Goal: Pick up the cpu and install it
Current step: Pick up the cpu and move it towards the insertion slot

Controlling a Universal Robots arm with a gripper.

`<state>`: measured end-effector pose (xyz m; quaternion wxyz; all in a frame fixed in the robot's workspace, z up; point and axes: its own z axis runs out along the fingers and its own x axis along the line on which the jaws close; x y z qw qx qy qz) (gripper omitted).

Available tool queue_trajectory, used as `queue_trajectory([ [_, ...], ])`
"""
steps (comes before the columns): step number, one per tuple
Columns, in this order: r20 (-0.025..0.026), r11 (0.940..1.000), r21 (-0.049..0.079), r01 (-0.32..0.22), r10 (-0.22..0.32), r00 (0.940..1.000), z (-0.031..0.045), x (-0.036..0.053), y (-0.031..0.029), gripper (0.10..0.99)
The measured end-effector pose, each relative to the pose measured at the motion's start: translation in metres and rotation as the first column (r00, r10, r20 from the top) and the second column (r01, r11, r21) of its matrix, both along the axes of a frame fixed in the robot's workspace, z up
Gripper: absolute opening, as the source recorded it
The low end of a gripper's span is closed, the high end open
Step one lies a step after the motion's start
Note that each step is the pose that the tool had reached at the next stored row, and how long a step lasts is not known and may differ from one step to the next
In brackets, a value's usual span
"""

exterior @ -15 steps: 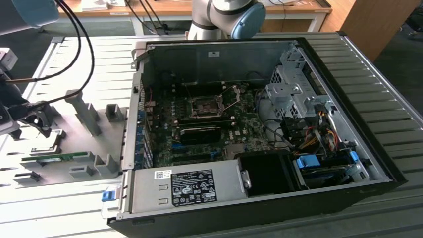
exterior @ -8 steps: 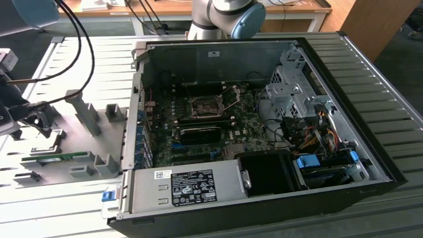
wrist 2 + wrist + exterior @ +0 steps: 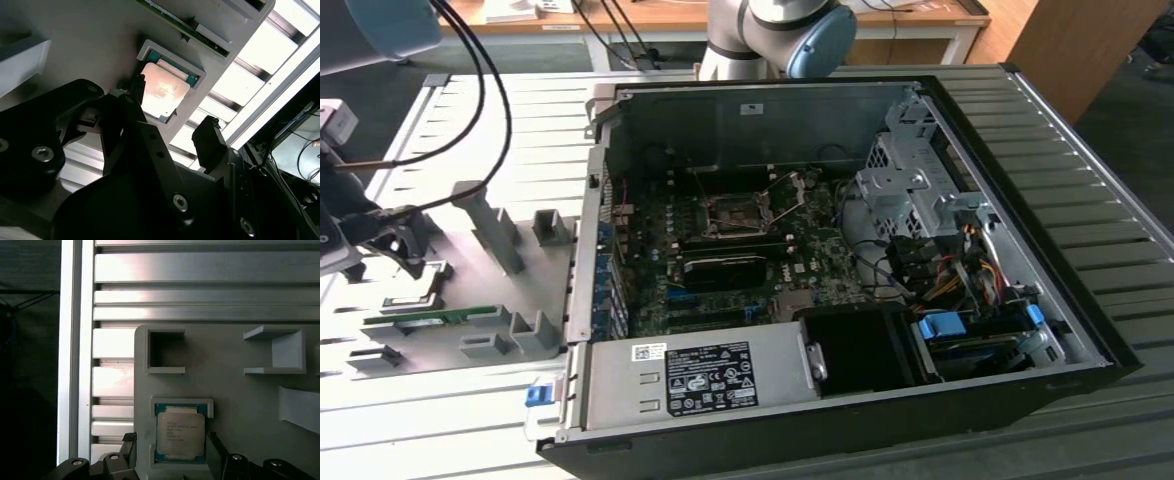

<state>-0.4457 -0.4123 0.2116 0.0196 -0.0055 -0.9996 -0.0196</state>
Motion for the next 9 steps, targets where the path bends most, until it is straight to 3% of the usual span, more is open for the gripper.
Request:
queue_trajectory([
  [9, -0.0006, 1.0000, 0.000, 0.000, 0.000, 1.0000, -0.0024, 0.0019, -0.0001, 0.659],
])
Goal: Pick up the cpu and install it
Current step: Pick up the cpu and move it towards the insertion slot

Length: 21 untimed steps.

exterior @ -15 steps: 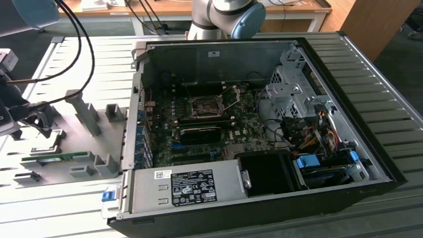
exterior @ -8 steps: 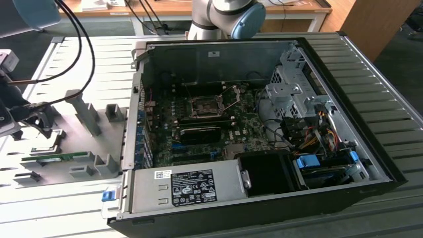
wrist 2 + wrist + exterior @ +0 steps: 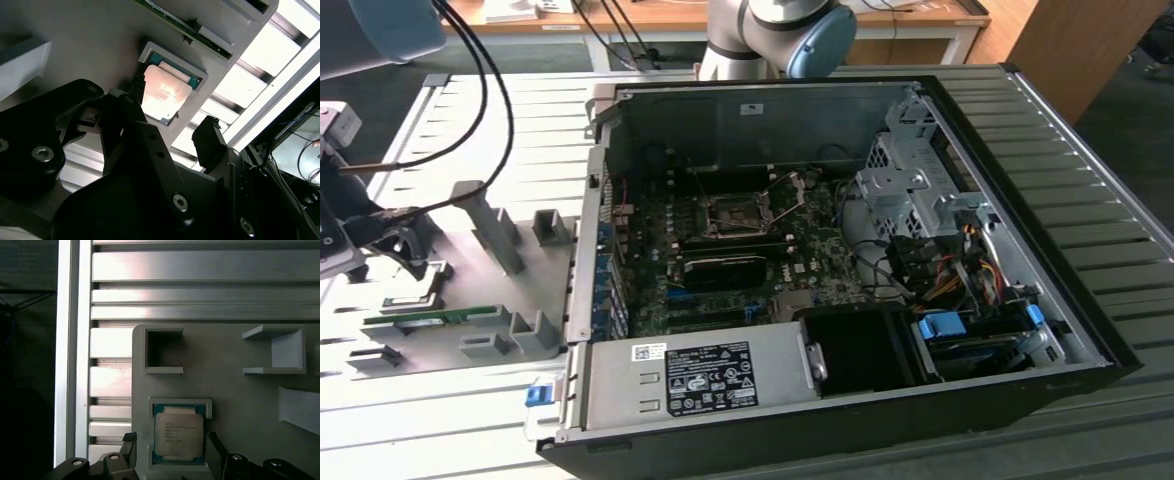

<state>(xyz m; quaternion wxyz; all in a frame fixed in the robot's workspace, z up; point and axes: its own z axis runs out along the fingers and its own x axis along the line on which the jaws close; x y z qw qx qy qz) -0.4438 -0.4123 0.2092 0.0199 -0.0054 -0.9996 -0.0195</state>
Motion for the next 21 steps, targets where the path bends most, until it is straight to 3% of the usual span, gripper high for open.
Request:
queue_trajectory([
  [10, 0.0001, 1.0000, 0.000, 0.000, 0.000, 1.0000, -0.0031, 0.0015, 0.0000, 0.659],
  [21, 0.0003, 0.9999, -0.001, 0.011, -0.011, 0.9999, -0.0157, 0.0031, 0.0007, 0.659],
])
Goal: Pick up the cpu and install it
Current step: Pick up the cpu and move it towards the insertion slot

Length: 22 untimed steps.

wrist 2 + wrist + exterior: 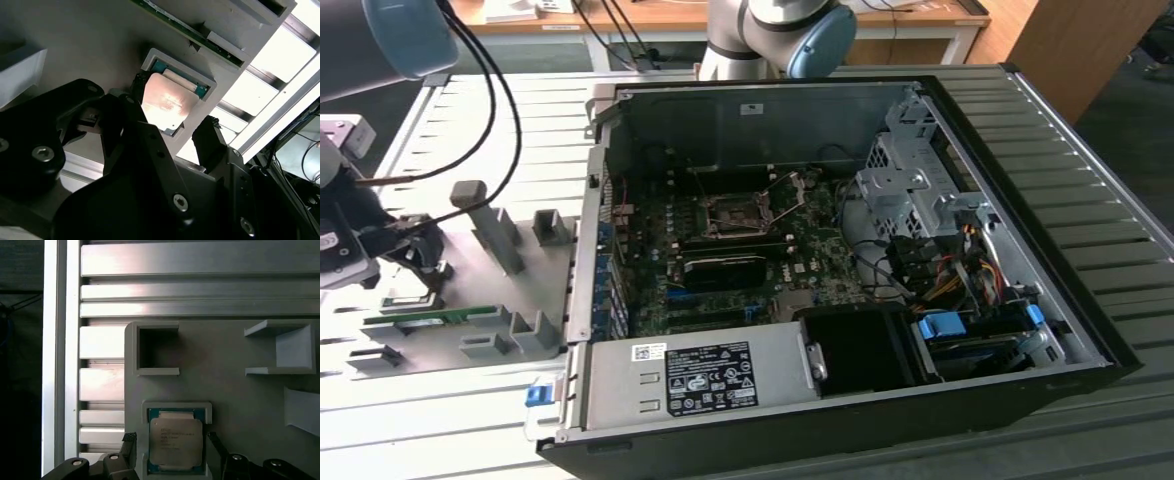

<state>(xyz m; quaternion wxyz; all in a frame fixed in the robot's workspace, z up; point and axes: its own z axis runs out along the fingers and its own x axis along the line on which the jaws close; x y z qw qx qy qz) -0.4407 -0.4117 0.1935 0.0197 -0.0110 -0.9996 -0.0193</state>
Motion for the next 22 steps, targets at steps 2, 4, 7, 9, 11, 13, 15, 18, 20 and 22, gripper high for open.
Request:
queue_trajectory([
  [2, 0.0001, 1.0000, 0.000, 0.000, 0.000, 1.0000, -0.0012, 0.0008, 0.0000, 0.659],
  [4, 0.0004, 1.0000, 0.000, 0.000, 0.000, 1.0000, -0.0028, 0.0011, 0.0000, 0.659],
  [7, 0.0010, 1.0000, -0.001, 0.000, 0.000, 1.0000, -0.0054, 0.0014, 0.0000, 0.659],
  [9, 0.0009, 1.0000, -0.001, 0.000, 0.000, 1.0000, -0.0067, 0.0021, 0.0001, 0.659],
  [11, 0.0008, 1.0000, -0.003, 0.000, 0.000, 1.0000, -0.0078, 0.0027, 0.0002, 0.659],
  [13, 0.0009, 1.0000, -0.005, 0.000, 0.000, 1.0000, -0.0084, 0.0030, 0.0005, 0.659],
  [15, 0.0007, 1.0000, -0.007, 0.000, 0.000, 1.0000, -0.0089, 0.0038, 0.0011, 0.659],
  [18, 0.0017, 1.0000, -0.008, 0.000, 0.000, 1.0000, -0.0092, 0.0039, 0.0015, 0.659],
  [20, 0.0034, 1.0000, -0.008, 0.000, 0.000, 1.0000, -0.0093, 0.0039, 0.0016, 0.647],
  [22, 0.0056, 1.0000, -0.008, 0.000, 0.000, 1.0000, -0.0093, 0.0039, 0.0016, 0.576],
])
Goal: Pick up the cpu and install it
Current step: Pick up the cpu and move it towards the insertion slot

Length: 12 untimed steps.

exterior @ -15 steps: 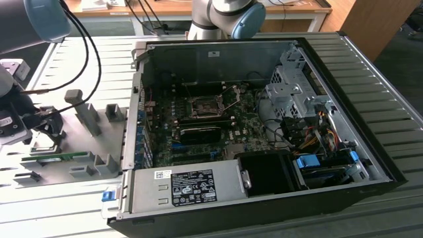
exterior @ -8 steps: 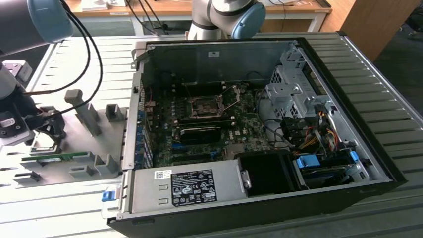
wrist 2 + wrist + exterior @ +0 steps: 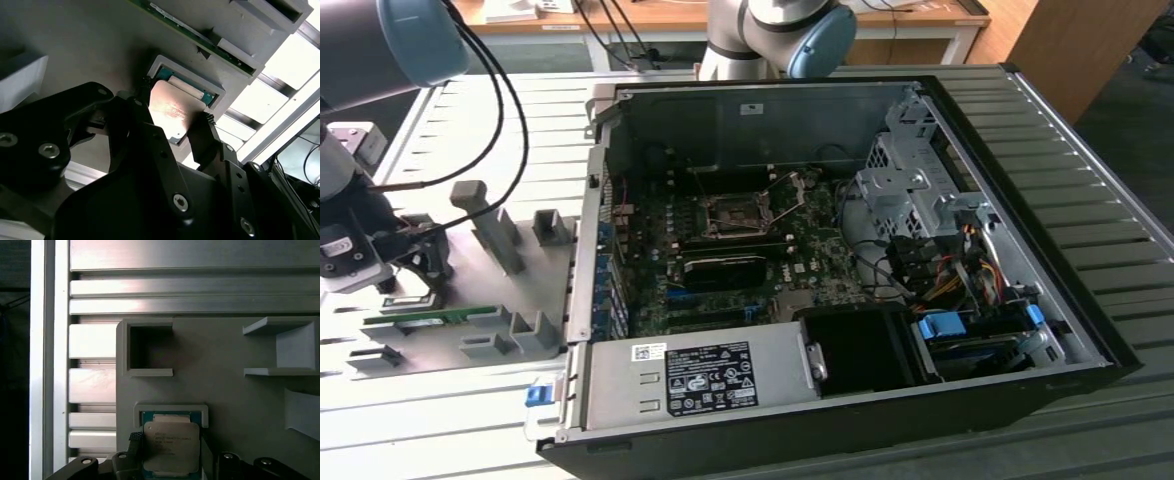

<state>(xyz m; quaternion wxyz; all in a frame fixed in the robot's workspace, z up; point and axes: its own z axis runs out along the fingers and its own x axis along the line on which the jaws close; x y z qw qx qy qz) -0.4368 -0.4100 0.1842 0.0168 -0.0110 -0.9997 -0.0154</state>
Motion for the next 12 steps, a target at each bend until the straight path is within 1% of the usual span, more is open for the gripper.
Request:
queue_trajectory([
  [4, 0.0019, 1.0000, 0.000, 0.000, 0.000, 1.0000, 0.0000, 0.0000, 0.0000, 0.576],
  [8, 0.0018, 1.0000, 0.000, 0.000, 0.000, 1.0000, 0.0001, 0.0000, 0.0000, 0.561],
  [9, 0.0018, 1.0000, 0.000, 0.000, 0.000, 1.0000, 0.0001, 0.0000, 0.0000, 0.537],
  [12, 0.0020, 1.0000, 0.000, 0.000, 0.000, 1.0000, 0.0009, 0.0000, 0.0001, 0.537],
])
